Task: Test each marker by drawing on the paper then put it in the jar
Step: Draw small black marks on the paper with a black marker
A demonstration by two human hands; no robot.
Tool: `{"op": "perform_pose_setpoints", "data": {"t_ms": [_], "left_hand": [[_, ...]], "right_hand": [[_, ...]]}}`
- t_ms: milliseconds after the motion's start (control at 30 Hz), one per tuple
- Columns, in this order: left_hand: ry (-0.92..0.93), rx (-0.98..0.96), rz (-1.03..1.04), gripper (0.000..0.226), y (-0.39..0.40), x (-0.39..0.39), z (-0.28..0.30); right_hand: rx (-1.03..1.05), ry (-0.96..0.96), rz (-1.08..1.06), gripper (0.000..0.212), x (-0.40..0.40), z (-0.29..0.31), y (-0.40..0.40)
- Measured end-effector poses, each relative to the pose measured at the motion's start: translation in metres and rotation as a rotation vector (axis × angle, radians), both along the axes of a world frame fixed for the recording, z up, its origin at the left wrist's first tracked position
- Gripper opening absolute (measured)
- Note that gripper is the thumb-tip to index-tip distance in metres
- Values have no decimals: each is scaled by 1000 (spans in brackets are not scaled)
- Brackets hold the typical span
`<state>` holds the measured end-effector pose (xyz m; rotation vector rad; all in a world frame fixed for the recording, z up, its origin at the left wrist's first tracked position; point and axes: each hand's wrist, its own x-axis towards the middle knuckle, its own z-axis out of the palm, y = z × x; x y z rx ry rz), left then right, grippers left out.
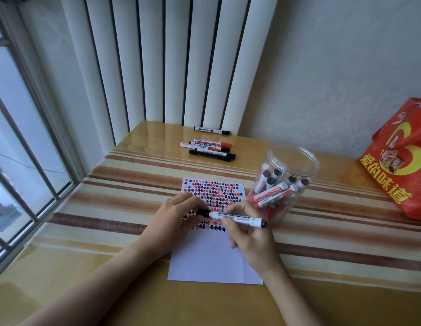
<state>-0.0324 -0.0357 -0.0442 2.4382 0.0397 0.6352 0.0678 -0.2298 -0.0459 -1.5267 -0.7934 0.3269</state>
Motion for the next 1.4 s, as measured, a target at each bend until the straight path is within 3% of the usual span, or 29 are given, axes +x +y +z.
{"op": "perform_pose_setpoints", "data": {"t_ms": [133,233,300,433,533,633,733,1133,1333,1400], "left_hand": [[-5,11,-21,20,-1,-2,1],[-11,-6,-10,21,-2,-2,2],[-10,2,-9,22,-2,-2,0],[11,44,39,24,-1,0,-3],[60,169,-45,25,-3,2,-2],[98,199,-44,23,-3,3,-1],[110,234,-50,20,-4,3,-2],[54,281,-94,15,-3,4,1],[4,209,-70,24,-5,2,0],[-36,174,-38,29,-5,2,0]], "right_hand": [[-20,10,29,7,0,2,0],[49,143,0,26,3,5,-4],[64,187,-39,21,10,6,-8],[-158,-91,-80,10,23,2,-15],[-252,-300,-46,5,19,-3,-14],[-311,-443,-75,19,15,-8,-10],[-304,-520,-91,19,19,-9,-9],[-277,-562,-51,30,13,-2,-4],[-246,-524,-38,11,13,11,-4],[-168,-424,-60,13,14,21,-5]]}}
